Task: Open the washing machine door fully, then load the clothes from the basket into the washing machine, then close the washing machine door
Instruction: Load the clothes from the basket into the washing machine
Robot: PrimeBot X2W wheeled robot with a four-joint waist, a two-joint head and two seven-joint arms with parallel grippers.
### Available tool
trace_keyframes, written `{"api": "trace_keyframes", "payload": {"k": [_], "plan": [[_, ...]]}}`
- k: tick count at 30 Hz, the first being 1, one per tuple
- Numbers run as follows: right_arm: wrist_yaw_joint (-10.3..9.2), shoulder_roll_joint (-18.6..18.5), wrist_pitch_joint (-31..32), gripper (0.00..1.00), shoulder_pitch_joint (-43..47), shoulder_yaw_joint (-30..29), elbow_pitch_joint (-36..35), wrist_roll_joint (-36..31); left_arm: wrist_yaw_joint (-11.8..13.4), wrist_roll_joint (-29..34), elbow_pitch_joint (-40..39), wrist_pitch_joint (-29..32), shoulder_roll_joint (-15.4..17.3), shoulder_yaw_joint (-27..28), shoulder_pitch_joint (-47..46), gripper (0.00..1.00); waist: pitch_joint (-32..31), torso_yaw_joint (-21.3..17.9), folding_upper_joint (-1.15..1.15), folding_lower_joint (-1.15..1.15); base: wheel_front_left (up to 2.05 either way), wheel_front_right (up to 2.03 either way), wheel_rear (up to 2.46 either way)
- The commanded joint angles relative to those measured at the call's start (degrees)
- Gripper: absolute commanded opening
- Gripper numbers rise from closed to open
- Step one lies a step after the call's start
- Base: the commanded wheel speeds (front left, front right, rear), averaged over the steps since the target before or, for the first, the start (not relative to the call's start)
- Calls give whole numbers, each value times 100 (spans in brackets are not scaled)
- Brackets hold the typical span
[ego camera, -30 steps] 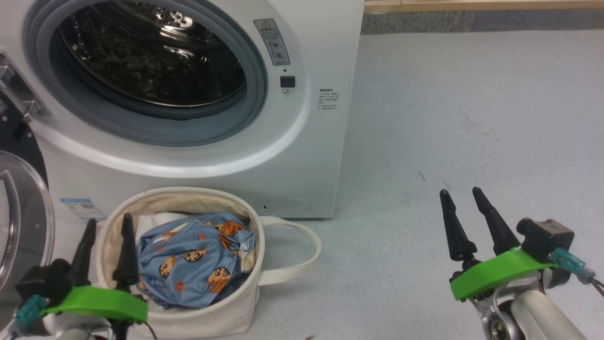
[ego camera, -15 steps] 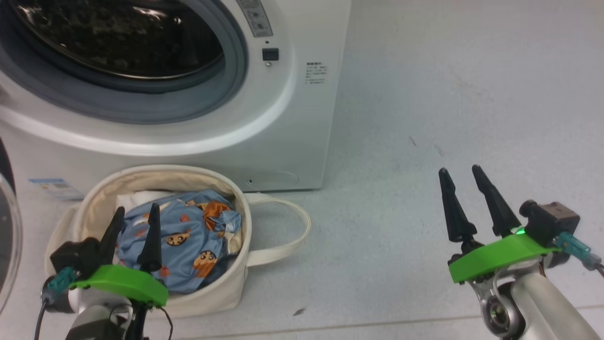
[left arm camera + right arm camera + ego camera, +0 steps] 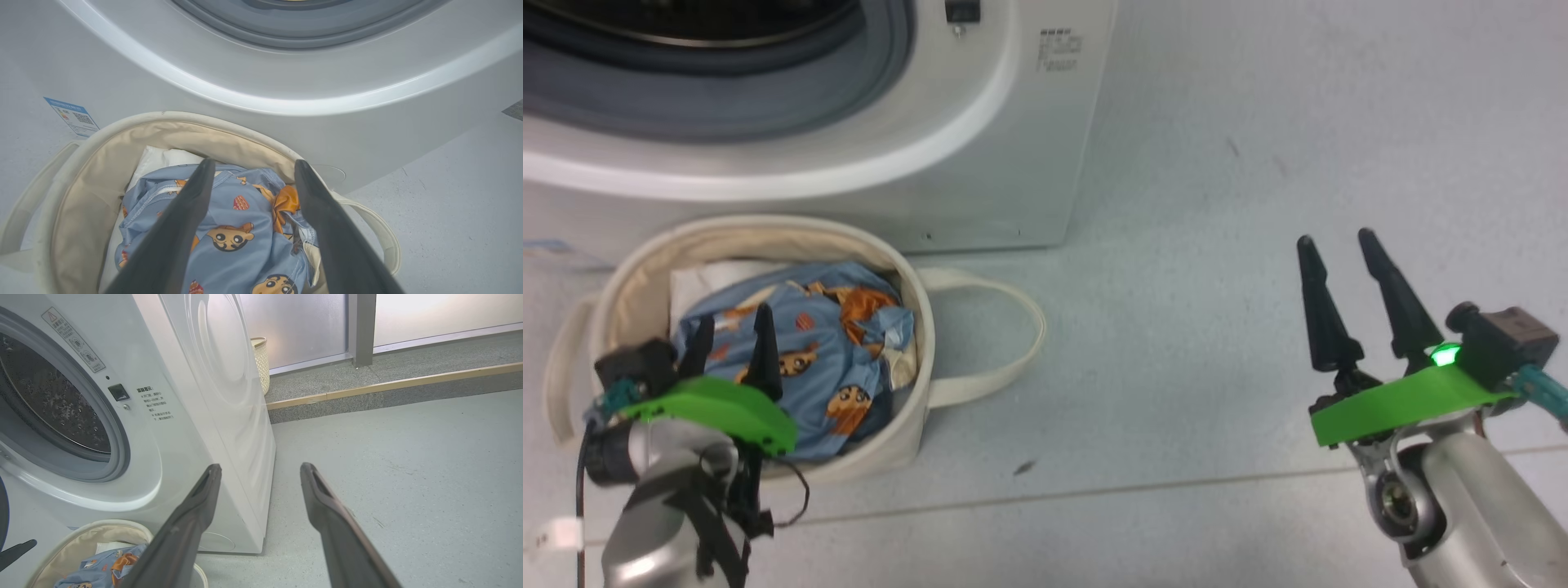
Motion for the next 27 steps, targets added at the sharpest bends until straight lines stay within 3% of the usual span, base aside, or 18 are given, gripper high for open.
{"api": "trace_keyframes", "payload": {"k": [1, 16, 27], "plan": [[5, -98, -71, 100, -24, 19, -201, -67, 0, 60, -44, -69, 206, 154, -116, 100, 273, 14, 0, -1, 0, 0, 0], [5, -66, -71, 100, 49, -336, -478, -254, -223, 84, 1418, -69, 353, 33, -1052, 100, 1246, 56, 0, -1, 0, 0, 0], [5, 46, -71, 100, 7, -475, -690, -322, -338, 328, 1679, -3, 459, -693, -1412, 100, 1787, -49, 0, -1, 0, 0, 0]]}}
